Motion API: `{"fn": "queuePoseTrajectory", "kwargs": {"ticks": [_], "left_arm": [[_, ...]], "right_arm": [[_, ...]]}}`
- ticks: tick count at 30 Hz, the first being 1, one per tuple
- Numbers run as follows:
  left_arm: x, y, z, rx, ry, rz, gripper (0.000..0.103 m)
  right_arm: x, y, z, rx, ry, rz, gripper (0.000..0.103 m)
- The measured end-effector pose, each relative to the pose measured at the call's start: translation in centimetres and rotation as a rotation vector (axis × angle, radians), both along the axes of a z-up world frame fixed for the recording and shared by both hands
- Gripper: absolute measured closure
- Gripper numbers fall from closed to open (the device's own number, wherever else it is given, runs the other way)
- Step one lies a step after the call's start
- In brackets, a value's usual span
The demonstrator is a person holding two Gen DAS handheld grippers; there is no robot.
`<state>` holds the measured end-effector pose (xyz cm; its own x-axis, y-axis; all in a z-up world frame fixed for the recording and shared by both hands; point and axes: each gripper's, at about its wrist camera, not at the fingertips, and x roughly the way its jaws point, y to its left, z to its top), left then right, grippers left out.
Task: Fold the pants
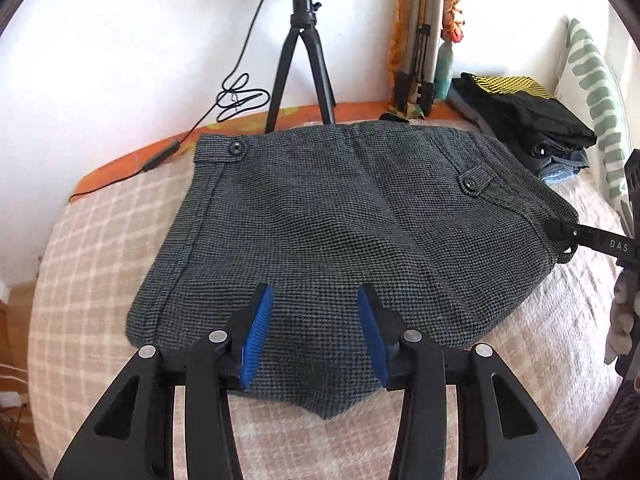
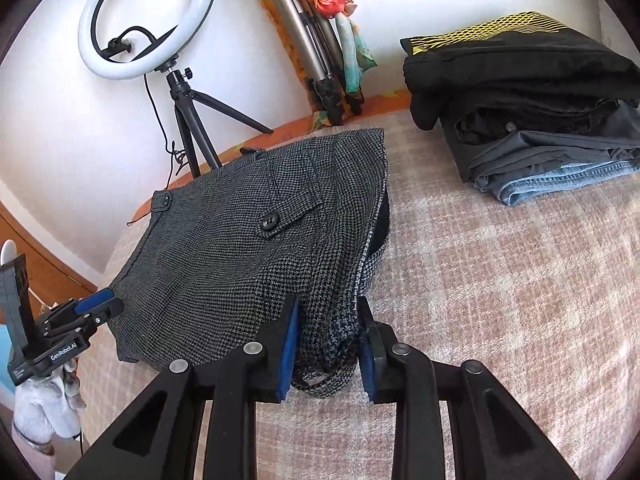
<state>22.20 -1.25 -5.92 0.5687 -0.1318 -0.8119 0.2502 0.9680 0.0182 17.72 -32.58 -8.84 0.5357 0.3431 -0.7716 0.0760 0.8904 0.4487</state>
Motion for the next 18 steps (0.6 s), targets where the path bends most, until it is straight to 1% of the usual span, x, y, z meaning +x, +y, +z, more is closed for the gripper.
{"fn": "queuePoseTrajectory", "kwargs": {"ticks": [2, 3, 5, 6, 7, 8, 10, 11, 14, 16, 18], "left_arm": [[0.6, -1.7, -1.5, 0.101, -0.009, -0.022, 0.061], [0.9, -2.2, -2.3, 0.134, -0.001, -0.031, 0.061], [1.3, -2.5, -4.0, 0.169, 0.023, -0.035, 0.059], [1.1, -2.3, -4.2, 0.171, 0.005, -0.043, 0.059], [1.0, -2.2, -4.2, 0.175, -0.014, -0.044, 0.055], [1.0, -2.0, -4.1, 0.165, -0.012, -0.038, 0.055], [1.1, -1.5, -3.4, 0.121, -0.009, -0.014, 0.055], [0.9, -1.2, -2.8, 0.105, -0.022, -0.004, 0.055], [0.4, -1.5, -1.5, 0.086, -0.075, -0.007, 0.055], [0.5, -1.8, -1.0, 0.080, -0.105, -0.008, 0.055], [1.0, -2.4, -0.9, 0.072, -0.118, -0.012, 0.055]], "right_arm": [[0.0, -0.3, 0.0, 0.007, 0.001, -0.006, 0.077], [0.0, -0.4, 0.0, 0.007, 0.000, -0.007, 0.077], [-0.1, -0.4, 0.0, 0.005, -0.001, -0.003, 0.077], [-0.1, -0.3, 0.0, 0.005, 0.003, 0.006, 0.077], [-0.2, -0.2, 0.0, -0.003, 0.009, 0.009, 0.072], [-0.4, -0.1, 0.1, -0.015, 0.013, 0.000, 0.064], [-1.1, -0.3, 0.3, -0.010, 0.020, -0.023, 0.057], [-1.6, -0.4, 0.3, 0.005, 0.029, -0.032, 0.053], [-3.2, -0.4, 0.5, 0.027, 0.032, -0.049, 0.052], [-4.2, -0.2, 0.3, 0.063, 0.032, -0.063, 0.052], [-4.7, 0.1, -0.4, 0.120, 0.045, -0.077, 0.052]]}}
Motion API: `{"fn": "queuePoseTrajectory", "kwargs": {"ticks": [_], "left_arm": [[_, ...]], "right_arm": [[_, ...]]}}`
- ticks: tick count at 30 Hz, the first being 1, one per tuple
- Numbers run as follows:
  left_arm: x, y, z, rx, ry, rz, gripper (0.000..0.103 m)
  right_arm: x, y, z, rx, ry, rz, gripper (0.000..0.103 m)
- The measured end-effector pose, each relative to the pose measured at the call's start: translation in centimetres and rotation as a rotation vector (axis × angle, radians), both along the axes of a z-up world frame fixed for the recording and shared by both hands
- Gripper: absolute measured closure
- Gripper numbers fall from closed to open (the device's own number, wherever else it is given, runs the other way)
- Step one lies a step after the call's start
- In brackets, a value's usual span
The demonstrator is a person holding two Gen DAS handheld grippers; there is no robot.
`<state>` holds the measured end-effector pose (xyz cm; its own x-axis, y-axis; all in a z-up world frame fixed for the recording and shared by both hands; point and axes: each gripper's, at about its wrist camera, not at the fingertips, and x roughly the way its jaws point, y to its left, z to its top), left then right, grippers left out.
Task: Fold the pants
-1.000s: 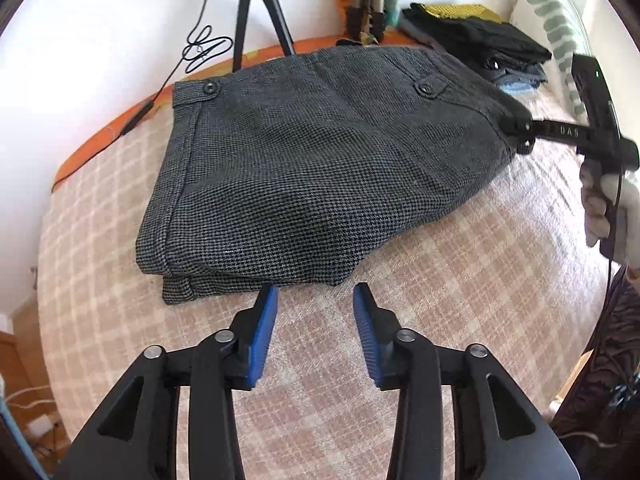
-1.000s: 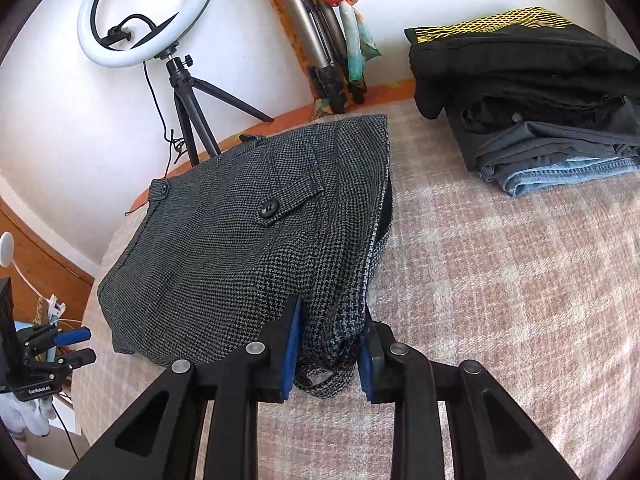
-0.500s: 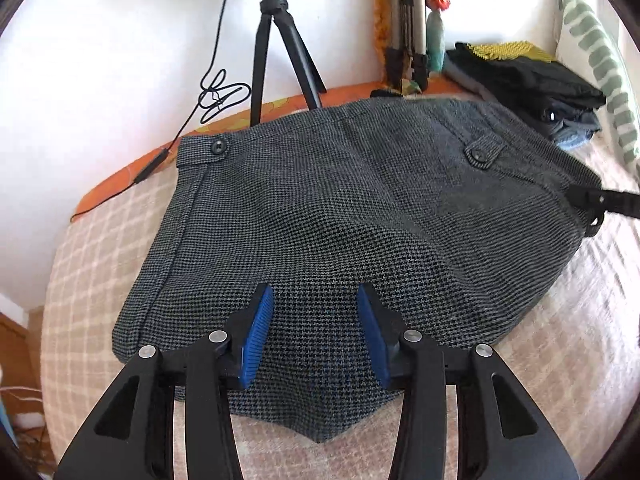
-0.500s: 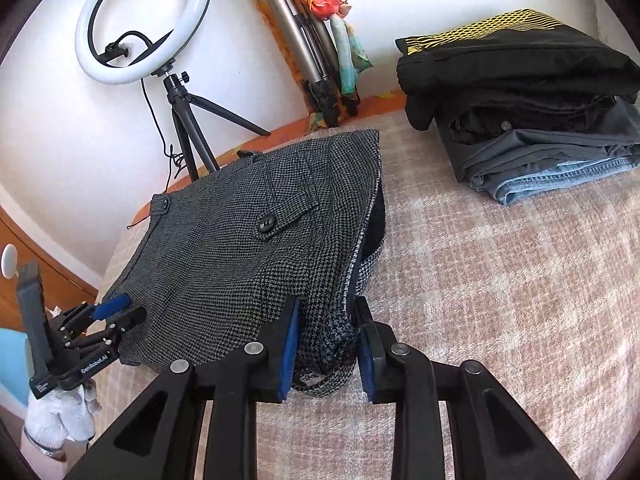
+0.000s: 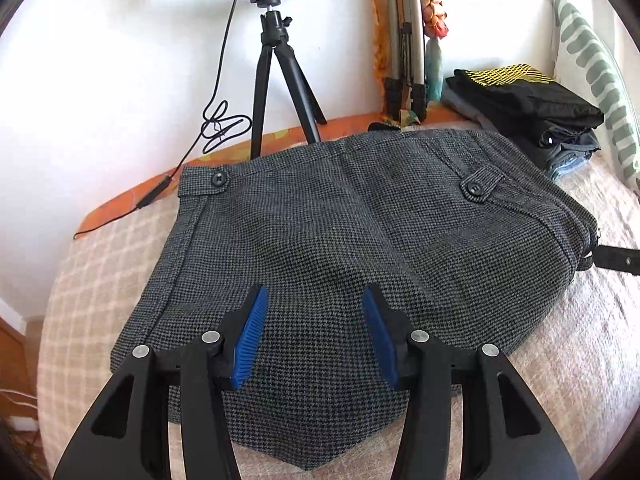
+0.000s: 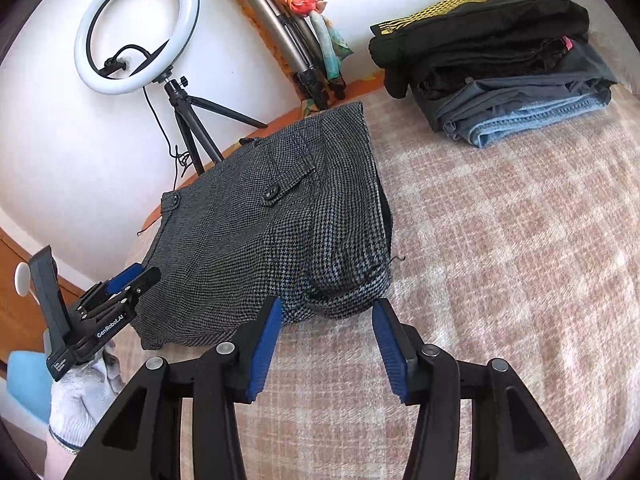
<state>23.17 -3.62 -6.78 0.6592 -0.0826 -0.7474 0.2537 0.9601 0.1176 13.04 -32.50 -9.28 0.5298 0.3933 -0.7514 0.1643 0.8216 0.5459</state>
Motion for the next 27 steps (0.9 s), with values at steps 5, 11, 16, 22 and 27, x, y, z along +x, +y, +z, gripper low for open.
{"fn": "queuePoseTrajectory", "kwargs": {"ticks": [5, 11, 16, 22, 27], "left_arm": [[1.5, -1.4, -1.3, 0.030, 0.011, -0.018, 0.055], [2.8, -2.0, -3.2, 0.078, 0.042, 0.000, 0.055], [3.0, -2.2, -4.1, 0.082, 0.031, -0.004, 0.054], [2.5, -1.1, -3.0, 0.036, 0.026, 0.022, 0.054], [0.8, -0.6, -2.3, 0.095, -0.008, 0.028, 0.054]], "right_arm": [[0.7, 0.3, -2.9, 0.173, 0.053, -0.050, 0.052], [2.1, -0.3, -4.3, 0.284, 0.018, -0.186, 0.042], [3.5, 0.4, -4.0, 0.248, 0.007, -0.239, 0.054], [3.6, 0.5, -2.9, 0.186, -0.027, -0.239, 0.076], [3.6, 1.1, -1.3, 0.089, -0.061, -0.202, 0.077]]}}
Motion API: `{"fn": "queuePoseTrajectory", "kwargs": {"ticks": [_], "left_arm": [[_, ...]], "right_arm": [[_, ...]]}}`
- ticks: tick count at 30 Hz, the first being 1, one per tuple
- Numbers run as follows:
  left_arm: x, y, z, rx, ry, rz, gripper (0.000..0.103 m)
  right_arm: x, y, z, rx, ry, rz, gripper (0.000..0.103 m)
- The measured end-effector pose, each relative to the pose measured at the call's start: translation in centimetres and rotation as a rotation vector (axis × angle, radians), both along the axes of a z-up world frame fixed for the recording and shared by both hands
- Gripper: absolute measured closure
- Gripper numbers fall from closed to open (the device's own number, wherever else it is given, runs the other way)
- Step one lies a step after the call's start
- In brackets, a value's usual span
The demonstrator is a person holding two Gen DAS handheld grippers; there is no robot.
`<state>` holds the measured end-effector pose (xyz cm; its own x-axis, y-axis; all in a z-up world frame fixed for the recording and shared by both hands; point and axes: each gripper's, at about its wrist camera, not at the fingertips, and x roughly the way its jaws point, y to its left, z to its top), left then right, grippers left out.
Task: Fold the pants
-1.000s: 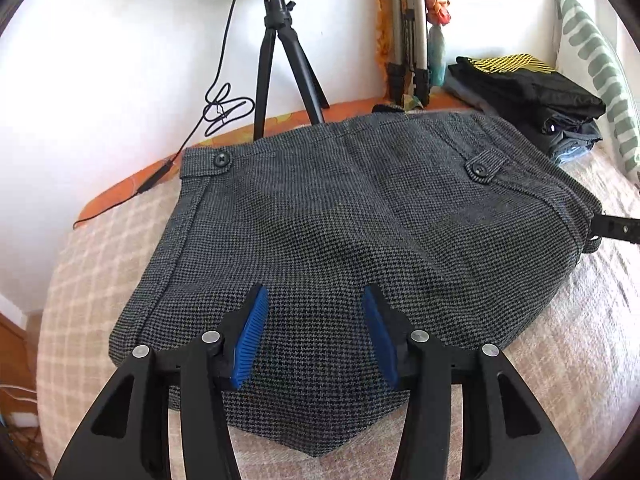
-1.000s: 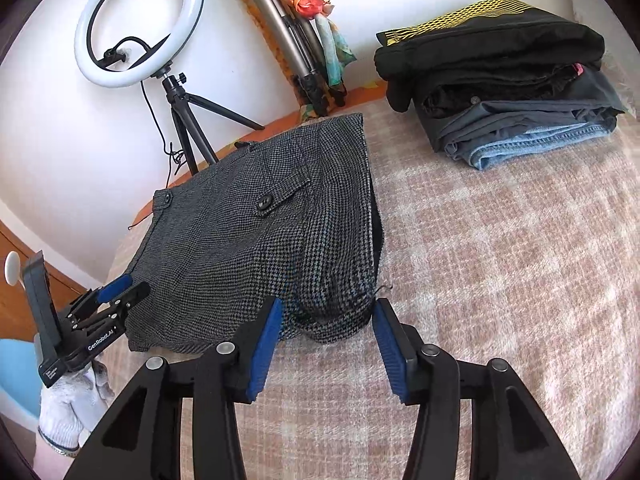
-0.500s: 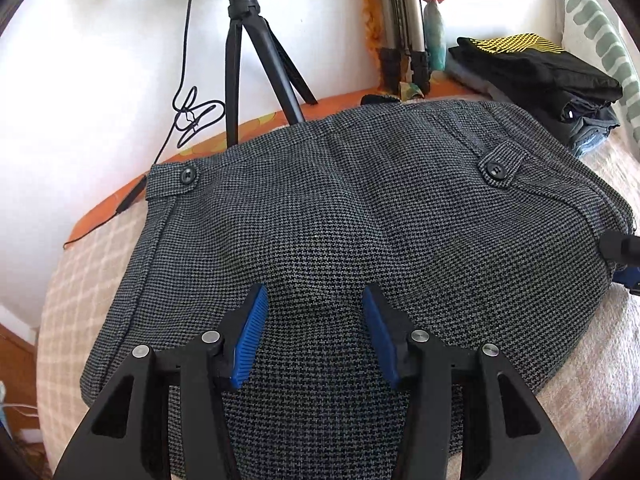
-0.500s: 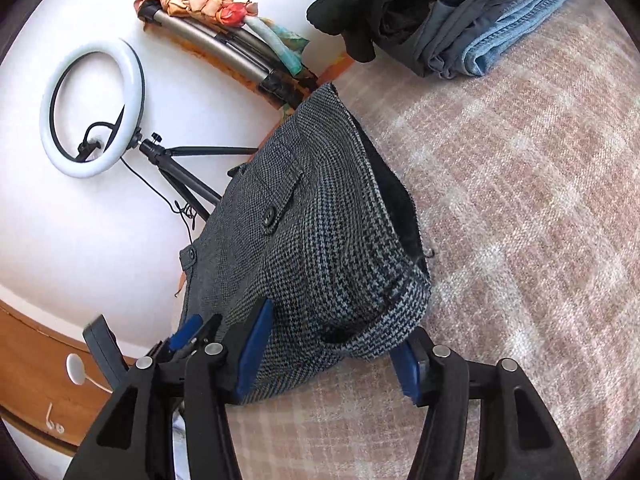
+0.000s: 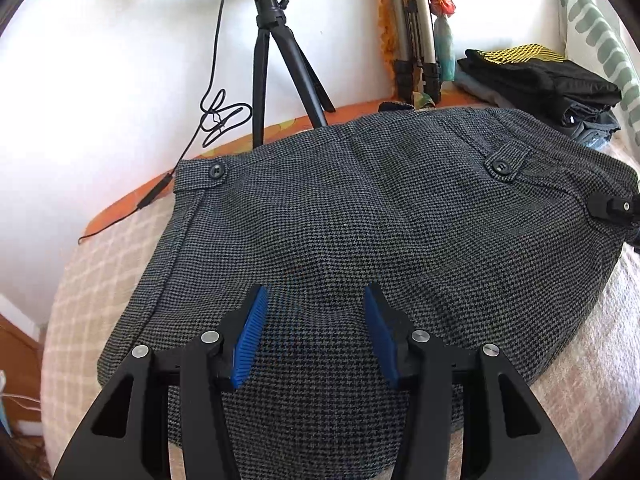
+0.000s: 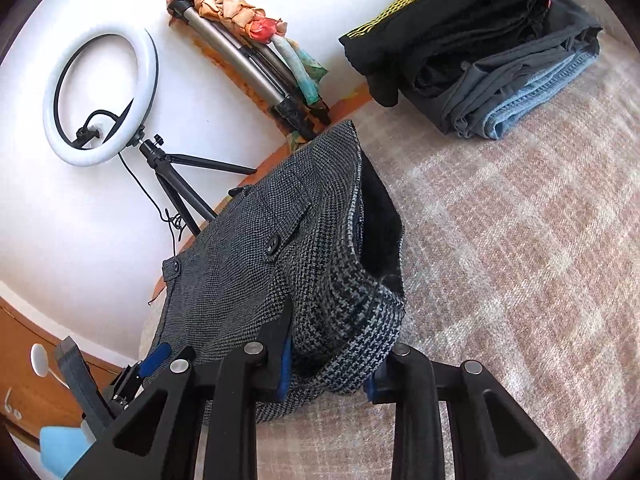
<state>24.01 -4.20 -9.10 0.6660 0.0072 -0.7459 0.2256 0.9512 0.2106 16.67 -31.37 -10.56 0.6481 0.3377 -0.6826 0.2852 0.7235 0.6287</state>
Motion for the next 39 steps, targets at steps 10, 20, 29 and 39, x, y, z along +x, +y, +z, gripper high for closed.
{"fn": "queuePoseTrajectory", "kwargs": {"ticks": [10, 20, 29, 39], "left_arm": [[0.5, 0.4, 0.9, -0.082, 0.044, 0.018, 0.054], [-4.3, 7.5, 3.7, -0.214, 0.015, 0.092, 0.054], [-10.2, 16.7, 5.8, -0.274, -0.050, 0.257, 0.054], [-13.1, 21.5, 6.6, -0.326, -0.102, 0.351, 0.054]], "right_arm": [[1.3, 1.6, 4.4, -0.135, -0.063, 0.051, 0.078], [2.6, 4.8, 7.7, -0.259, -0.114, 0.119, 0.078], [4.4, 10.4, 11.0, -0.373, -0.195, 0.234, 0.078], [7.0, 24.8, 12.0, -0.558, -0.276, 0.555, 0.078]]}}
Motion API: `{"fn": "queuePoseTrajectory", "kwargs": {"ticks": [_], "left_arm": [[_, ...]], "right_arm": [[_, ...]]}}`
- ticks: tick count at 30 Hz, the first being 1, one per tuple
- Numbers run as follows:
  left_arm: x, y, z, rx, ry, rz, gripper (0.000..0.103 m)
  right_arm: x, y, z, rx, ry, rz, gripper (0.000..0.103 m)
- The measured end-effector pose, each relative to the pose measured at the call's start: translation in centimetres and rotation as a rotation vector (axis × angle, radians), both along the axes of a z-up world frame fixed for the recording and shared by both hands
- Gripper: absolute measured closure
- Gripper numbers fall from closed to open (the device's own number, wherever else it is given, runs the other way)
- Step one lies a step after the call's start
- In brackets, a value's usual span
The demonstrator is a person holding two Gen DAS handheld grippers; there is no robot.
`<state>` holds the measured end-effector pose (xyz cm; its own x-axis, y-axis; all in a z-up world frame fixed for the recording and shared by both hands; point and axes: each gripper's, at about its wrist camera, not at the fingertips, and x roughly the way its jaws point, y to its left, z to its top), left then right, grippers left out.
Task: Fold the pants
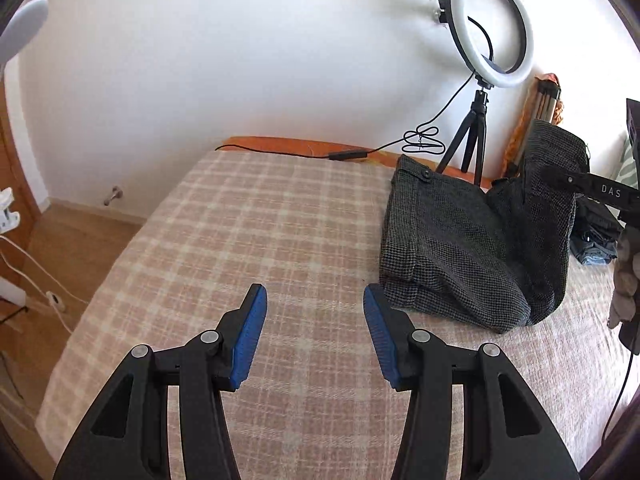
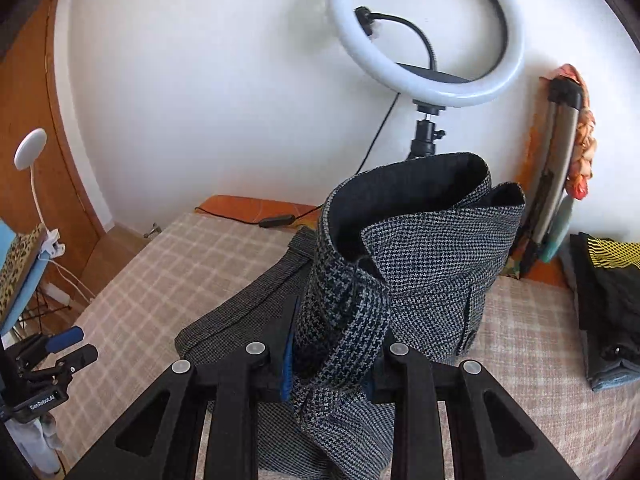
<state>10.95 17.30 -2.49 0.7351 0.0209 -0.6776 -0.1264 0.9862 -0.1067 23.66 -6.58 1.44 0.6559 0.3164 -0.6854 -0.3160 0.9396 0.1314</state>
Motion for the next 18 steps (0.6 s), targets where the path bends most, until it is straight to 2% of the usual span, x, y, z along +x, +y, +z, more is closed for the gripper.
{"fn": "queuePoseTrajectory", "kwargs": {"ticks": [4, 8, 14, 18], "left_arm": [[-0.4, 1.2, 0.0, -0.010, -0.009, 0.028, 0.054], [-0.8, 2.0, -0.1, -0.006, -0.006, 0.044, 0.054], [-1.2, 2.3, 0.3, 0.011, -0.009, 0.048, 0.054], [-0.7, 2.2, 0.6, 0.005, -0.013, 0.046, 0.054]], "right_arm": [[0.1, 6.7, -1.9, -0.086, 0.010, 0.129, 0.079], [0.5, 11.4, -4.7, -0.163, 0.034, 0.194, 0.080], [1.5, 13.6, -7.5, -0.189, 0.096, 0.255, 0.080], [1.9, 13.2, -7.9, -0.134, 0.130, 0.294, 0.077]]}}
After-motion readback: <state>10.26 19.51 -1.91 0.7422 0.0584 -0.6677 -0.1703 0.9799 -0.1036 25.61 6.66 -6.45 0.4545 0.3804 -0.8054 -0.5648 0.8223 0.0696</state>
